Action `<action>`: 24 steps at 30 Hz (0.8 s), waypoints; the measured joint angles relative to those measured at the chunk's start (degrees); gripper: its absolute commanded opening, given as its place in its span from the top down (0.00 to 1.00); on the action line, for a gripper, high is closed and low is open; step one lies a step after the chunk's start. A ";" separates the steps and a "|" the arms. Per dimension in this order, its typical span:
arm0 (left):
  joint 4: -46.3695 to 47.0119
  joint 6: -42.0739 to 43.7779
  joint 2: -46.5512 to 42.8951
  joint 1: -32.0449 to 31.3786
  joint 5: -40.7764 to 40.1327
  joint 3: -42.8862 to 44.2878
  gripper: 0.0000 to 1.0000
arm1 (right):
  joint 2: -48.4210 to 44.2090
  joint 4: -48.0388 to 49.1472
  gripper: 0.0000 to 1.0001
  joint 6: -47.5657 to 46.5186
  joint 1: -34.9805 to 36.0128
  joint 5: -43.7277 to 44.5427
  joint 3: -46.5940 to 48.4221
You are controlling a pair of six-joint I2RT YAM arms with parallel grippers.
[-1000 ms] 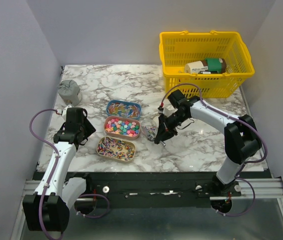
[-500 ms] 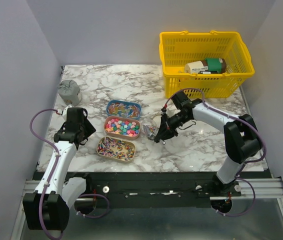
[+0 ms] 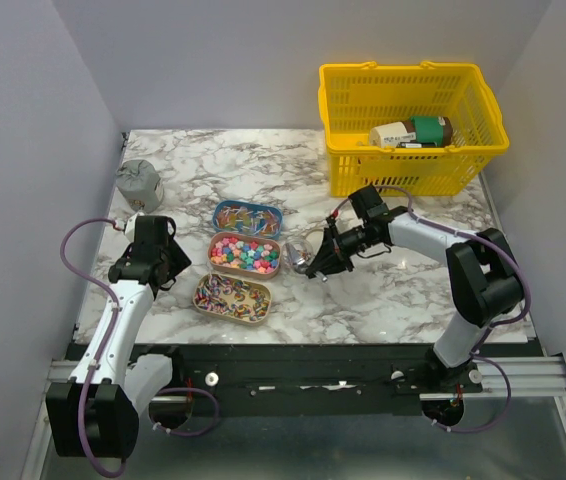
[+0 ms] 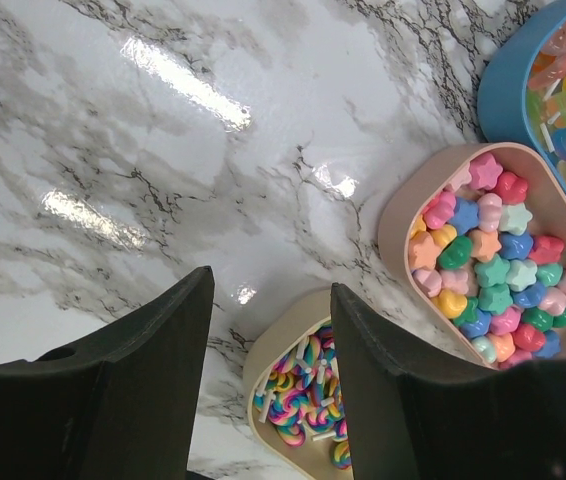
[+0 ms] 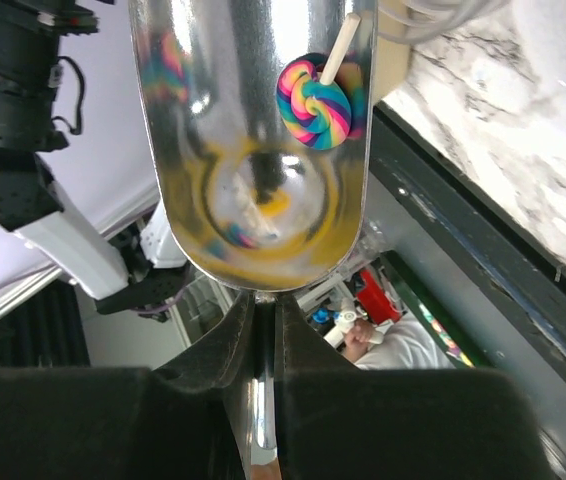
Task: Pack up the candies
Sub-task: Place the fake candies in the packing bottle.
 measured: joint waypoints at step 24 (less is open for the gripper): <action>-0.94 0.00 0.04 -0.22 -0.81 0.00 0.39 | -5.92 44.15 0.99 37.38 -0.90 -4.50 -18.93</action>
